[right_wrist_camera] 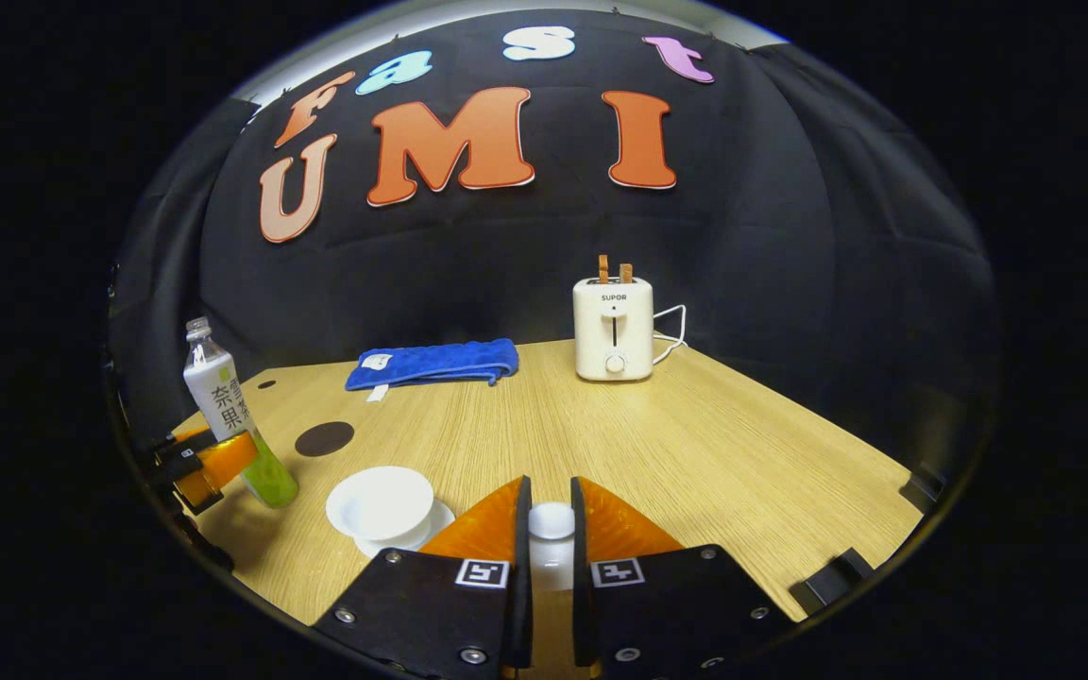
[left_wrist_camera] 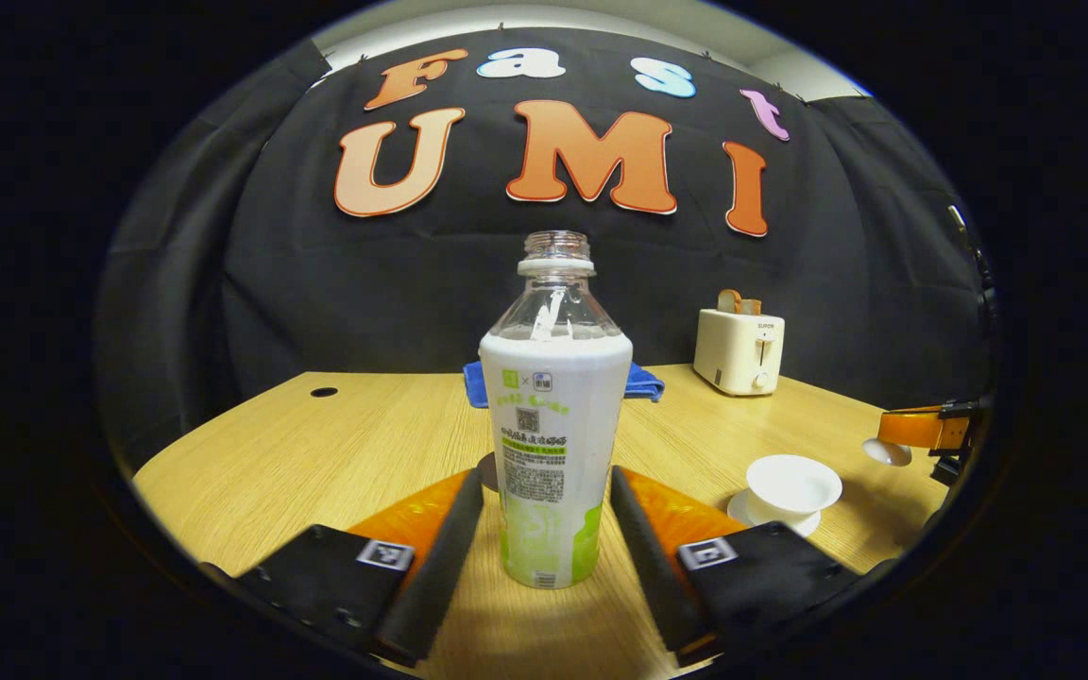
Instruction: Open the teacup lid with one hand, grasp the water bottle and pour water into the teacup with the other hand; after pouring, place the water bottle on the coaster and then close the teacup lid.
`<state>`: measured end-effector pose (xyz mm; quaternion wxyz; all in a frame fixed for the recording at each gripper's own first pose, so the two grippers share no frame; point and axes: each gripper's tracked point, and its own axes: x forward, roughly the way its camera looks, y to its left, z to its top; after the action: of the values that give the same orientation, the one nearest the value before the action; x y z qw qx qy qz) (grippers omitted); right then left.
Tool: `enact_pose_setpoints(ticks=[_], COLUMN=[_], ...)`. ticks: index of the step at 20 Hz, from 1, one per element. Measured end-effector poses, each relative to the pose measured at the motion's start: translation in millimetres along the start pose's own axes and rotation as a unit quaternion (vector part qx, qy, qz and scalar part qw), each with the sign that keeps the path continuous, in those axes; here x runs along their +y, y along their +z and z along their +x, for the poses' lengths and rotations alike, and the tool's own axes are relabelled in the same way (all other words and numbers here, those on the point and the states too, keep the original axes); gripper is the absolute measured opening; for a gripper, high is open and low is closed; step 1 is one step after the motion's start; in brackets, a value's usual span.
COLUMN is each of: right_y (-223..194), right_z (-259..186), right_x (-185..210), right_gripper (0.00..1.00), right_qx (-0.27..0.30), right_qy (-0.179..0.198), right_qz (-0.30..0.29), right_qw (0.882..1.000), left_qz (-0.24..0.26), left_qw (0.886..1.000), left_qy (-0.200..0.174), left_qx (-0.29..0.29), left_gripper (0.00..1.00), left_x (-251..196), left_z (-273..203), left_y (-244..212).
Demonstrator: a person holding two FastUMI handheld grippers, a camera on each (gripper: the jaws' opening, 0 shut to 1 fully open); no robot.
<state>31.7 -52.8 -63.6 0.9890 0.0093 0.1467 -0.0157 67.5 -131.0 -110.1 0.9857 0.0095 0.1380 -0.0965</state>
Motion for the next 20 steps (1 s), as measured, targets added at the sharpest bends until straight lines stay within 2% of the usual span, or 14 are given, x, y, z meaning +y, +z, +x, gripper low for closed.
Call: enact_pose_setpoints(ticks=[1, 4, 10, 13, 16, 20], right_y=[2.5, 0.3, 6.2, 10.0, 12.1, 12.4], right_z=[0.6, 4.6, 0.5, -2.4, -4.9, -5.5], right_x=[2.2, 10.3, -6.9, -17.4, -26.0, -32.3], right_gripper=[0.17, 0.17, 0.17, 0.17, 0.17, 0.17], right_qx=[-0.004, 0.0, -0.006, -0.009, -0.011, -0.011], right_qy=[0.001, 0.013, 0.001, -0.007, -0.012, -0.016], right_qz=[-0.008, -0.012, 0.001, 0.013, 0.024, 0.031], right_qw=[1.0, 1.0, 1.0, 1.0, 1.0, 0.999], left_qz=[-0.002, 0.003, 0.104, 0.151, 0.212, 0.323], left_qw=[1.0, 1.0, 0.994, 0.988, 0.977, 0.946], left_qy=[-0.006, -0.004, 0.031, 0.024, 0.008, -0.001], left_qx=[-0.001, 0.006, 0.002, 0.006, 0.018, 0.016], left_gripper=[0.71, 0.67, 0.67, 0.67, 0.67, 0.67], left_x=[-5.4, 0.4, 6.0, -5.1, -15.2, -23.9], left_z=[0.0, -11.8, -28.9, -27.7, -22.5, -12.7], left_y=[-2.3, -3.6, 9.2, 11.7, 10.9, 21.1])
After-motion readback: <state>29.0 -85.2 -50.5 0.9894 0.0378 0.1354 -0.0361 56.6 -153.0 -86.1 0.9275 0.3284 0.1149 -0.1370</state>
